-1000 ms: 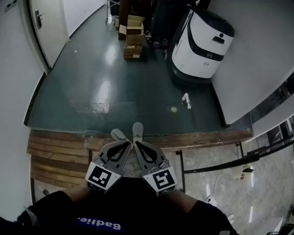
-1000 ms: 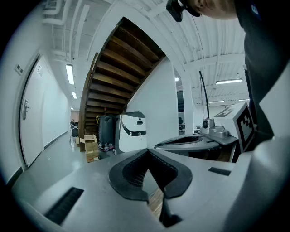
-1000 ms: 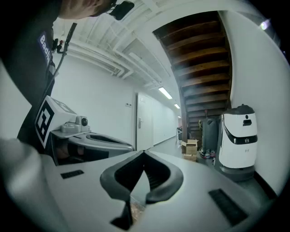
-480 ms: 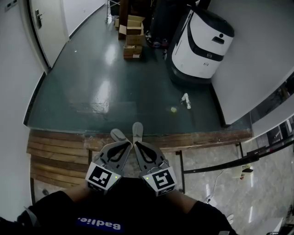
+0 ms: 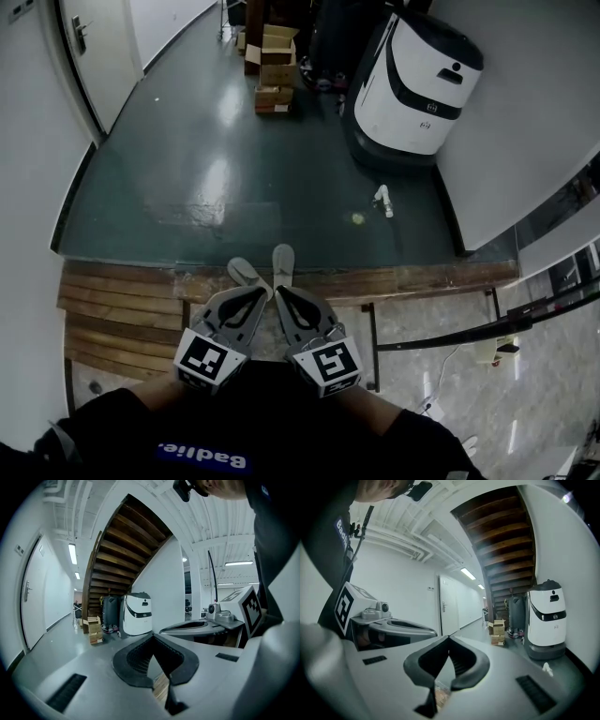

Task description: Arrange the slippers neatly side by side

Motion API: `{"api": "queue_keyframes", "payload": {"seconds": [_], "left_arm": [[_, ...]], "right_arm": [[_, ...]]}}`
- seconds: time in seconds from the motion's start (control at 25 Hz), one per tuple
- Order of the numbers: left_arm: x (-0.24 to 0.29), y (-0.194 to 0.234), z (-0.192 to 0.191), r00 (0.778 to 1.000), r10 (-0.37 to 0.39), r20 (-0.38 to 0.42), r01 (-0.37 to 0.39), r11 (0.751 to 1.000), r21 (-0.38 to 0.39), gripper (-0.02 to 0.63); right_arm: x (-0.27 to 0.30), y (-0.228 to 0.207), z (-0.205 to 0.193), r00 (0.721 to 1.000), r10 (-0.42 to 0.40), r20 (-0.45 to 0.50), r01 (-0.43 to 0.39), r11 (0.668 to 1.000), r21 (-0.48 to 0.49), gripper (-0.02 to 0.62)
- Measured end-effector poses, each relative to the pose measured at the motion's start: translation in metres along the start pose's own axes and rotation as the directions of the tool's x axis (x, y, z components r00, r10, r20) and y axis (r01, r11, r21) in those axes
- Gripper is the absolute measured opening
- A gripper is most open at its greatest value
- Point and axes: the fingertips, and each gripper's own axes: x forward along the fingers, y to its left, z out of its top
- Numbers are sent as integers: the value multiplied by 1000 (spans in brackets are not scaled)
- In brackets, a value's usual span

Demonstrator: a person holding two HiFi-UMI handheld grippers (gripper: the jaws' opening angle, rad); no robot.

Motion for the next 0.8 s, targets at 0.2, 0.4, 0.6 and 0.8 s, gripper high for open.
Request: {"api": "queue_keyframes", "payload": {"seconds": [0.2,0.4,0.6,0.8], "left_arm": [[8,1,-4,999,25,-27,-25,1000,-2,2],[16,3,-4,995,86,-41,-86,996,-11,2],[30,-1,-10,987,130,-99,-131,991,-1,3],[50,-15,-11,978,151,-144,-151,989,13,3]], "right_arm": [[-2,-8,-2,1000,19,3,-19,1000,12,-3],[-5,-17,-1,999,53,13,-53,998,17,-2],[-14,-34,-1,996,86,23,-87,996,22,-2],[-28,-55,1,993,113,30,-114,993,18,-3]]}}
